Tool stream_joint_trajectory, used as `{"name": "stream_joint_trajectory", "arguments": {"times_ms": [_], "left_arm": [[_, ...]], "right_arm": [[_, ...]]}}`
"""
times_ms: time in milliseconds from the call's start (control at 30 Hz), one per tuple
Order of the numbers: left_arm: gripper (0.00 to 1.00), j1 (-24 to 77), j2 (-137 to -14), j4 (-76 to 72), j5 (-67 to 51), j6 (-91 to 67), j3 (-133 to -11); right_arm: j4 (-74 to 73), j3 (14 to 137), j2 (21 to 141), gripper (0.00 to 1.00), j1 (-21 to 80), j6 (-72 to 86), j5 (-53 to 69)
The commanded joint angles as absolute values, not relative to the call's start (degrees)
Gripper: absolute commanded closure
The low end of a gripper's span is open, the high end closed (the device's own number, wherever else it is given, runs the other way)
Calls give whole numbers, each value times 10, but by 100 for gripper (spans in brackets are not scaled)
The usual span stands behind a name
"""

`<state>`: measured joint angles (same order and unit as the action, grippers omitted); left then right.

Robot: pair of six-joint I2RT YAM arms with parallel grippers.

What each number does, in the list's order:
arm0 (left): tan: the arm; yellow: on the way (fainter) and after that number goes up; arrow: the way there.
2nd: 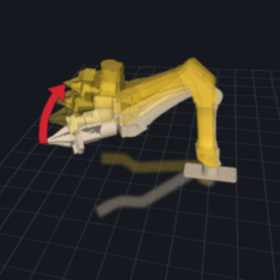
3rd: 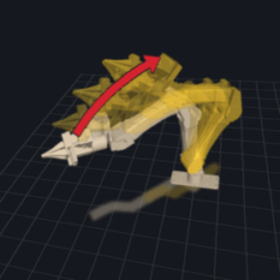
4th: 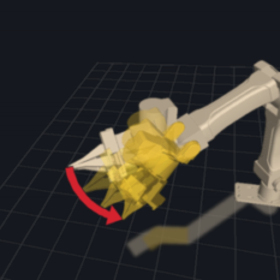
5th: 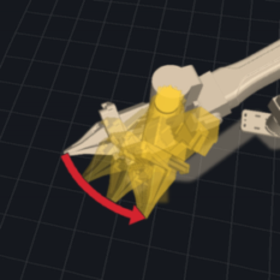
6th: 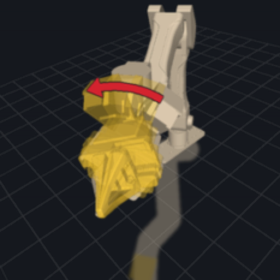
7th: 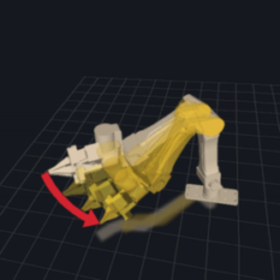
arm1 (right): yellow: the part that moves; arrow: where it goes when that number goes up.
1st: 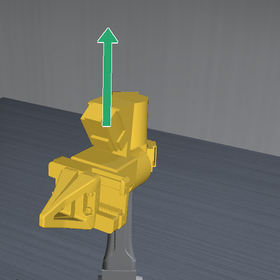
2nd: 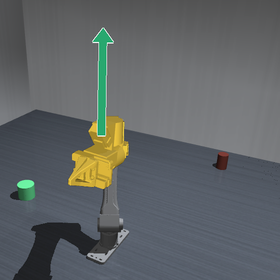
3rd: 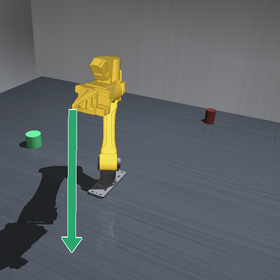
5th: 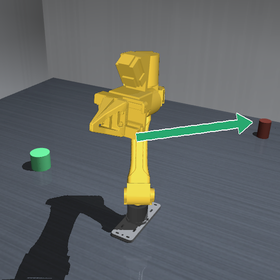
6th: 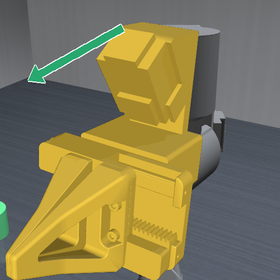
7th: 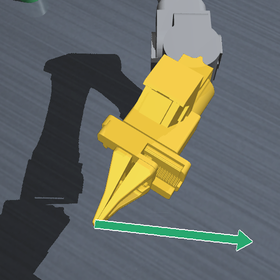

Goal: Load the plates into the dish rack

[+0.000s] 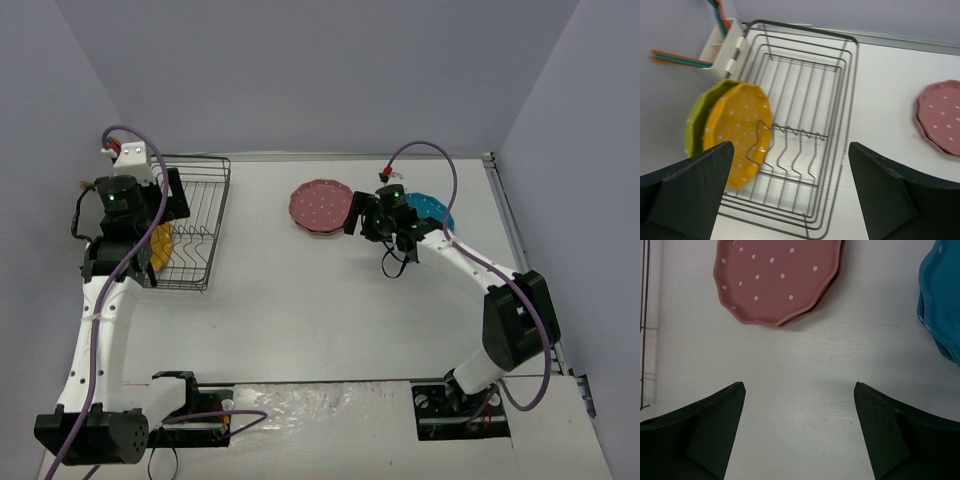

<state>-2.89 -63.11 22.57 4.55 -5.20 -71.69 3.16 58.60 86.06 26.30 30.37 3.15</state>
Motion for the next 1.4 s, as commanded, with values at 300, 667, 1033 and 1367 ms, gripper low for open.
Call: {"name": "stream_joint_trajectory", "arguments": {"times_ms": [300,667,1033,1367], "left_arm": [[3,52,-555,164,-28,-111,-562],[3,64,-553,176,-21,-107,-558],[3,67,-557,176,-23,-109,-558],[3,67,-555,178,-21,-108,-558]], "right_arm": [[19,805,1073,34,263,384,-158],[14,889,1198,48,263,416,-163],[11,866,1191,91,263,417,-168],[3,861,1134,100,263,408,-166]]}}
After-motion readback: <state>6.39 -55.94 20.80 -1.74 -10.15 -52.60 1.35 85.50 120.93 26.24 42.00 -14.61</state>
